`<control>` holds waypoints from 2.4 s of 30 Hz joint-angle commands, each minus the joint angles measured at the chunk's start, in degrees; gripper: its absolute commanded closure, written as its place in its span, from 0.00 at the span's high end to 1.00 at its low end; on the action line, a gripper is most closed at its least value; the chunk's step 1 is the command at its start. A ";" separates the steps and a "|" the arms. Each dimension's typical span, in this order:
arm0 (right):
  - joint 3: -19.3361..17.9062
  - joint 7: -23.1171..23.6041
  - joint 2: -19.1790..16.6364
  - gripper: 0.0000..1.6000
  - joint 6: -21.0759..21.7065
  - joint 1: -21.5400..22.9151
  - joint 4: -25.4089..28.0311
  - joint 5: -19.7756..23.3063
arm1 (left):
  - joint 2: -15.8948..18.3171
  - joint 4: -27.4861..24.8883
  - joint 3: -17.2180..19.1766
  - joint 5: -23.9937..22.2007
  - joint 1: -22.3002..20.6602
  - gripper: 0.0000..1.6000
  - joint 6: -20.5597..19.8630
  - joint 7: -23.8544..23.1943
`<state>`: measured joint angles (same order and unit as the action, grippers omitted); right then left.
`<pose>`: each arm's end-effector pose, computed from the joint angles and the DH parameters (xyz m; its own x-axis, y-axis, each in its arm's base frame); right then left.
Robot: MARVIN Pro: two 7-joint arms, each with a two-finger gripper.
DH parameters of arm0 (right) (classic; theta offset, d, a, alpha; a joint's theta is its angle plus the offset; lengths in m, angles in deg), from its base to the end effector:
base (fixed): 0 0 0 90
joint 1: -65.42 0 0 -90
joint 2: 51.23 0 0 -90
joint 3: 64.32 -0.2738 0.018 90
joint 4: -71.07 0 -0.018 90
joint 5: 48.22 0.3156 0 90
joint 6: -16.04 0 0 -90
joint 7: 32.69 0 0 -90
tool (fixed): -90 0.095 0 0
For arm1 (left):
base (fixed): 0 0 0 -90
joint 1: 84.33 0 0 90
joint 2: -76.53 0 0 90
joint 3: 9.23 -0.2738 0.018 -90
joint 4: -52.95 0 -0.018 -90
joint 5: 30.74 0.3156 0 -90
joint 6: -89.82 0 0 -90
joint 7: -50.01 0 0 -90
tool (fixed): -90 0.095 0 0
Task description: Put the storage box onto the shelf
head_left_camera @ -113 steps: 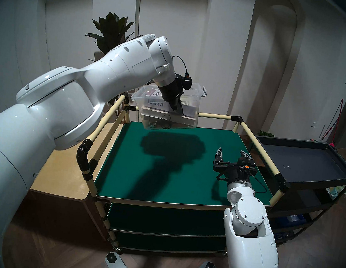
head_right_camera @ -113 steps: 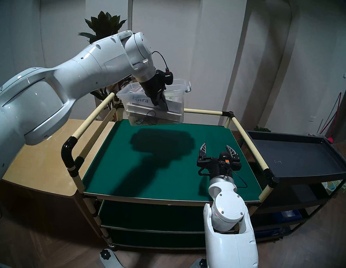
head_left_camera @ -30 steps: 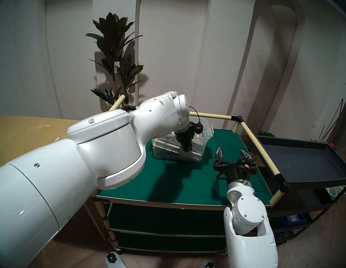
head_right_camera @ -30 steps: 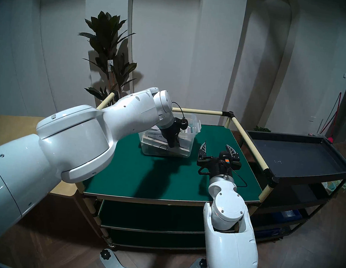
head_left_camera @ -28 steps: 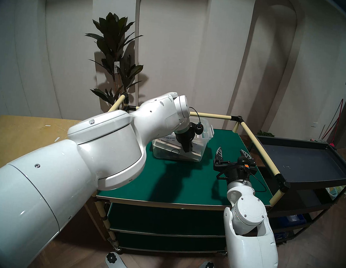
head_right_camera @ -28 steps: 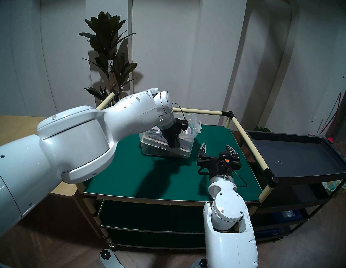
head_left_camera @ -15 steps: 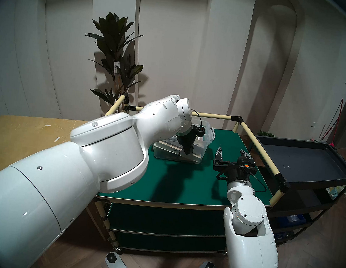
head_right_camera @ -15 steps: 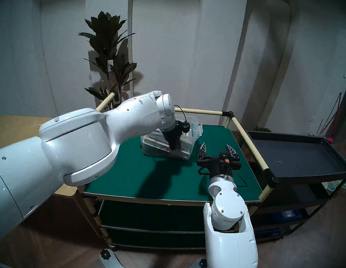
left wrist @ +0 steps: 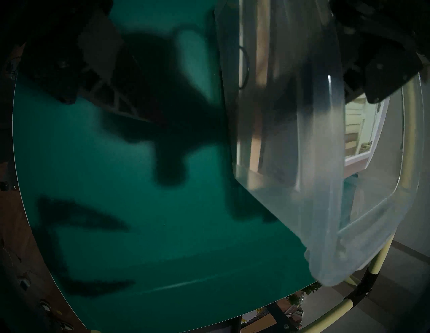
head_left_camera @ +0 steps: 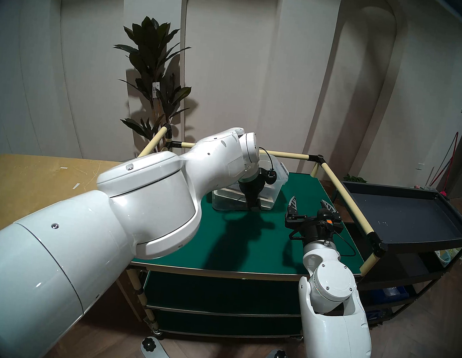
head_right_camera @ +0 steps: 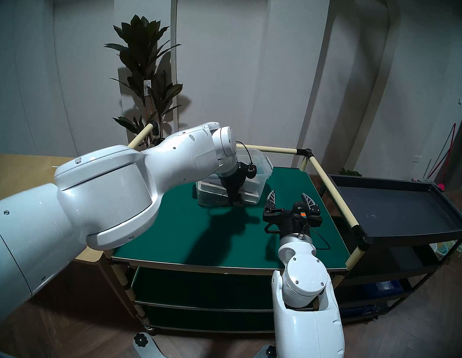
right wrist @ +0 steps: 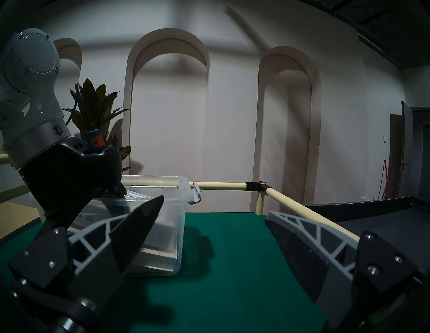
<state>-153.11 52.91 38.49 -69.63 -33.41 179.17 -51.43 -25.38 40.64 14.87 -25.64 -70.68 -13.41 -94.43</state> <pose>0.3845 0.0003 -0.2317 -0.0870 0.0555 0.9947 -0.0639 -0.9967 0.0501 0.5833 -0.2167 -0.1876 -0.0960 -0.9278 0.3606 -0.9366 -0.0384 -0.3483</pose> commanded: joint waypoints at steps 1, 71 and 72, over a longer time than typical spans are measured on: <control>-0.11 -0.06 -0.06 1.00 -0.37 0.48 1.25 -0.05 | -0.76 -0.25 0.05 0.22 -3.02 1.00 0.66 -0.75; -0.06 -0.04 -0.03 1.00 -0.28 0.59 0.35 -0.02 | 7.70 -22.90 34.70 -11.41 -10.06 1.00 -1.23 28.98; -0.06 -0.04 -0.03 1.00 -0.27 0.59 0.31 -0.02 | 7.60 -23.20 34.73 -11.35 -10.06 1.00 -1.20 29.52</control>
<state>-153.09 52.91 38.50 -69.63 -33.32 178.57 -51.43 -16.65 20.85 48.09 -36.56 -79.26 -15.45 -68.55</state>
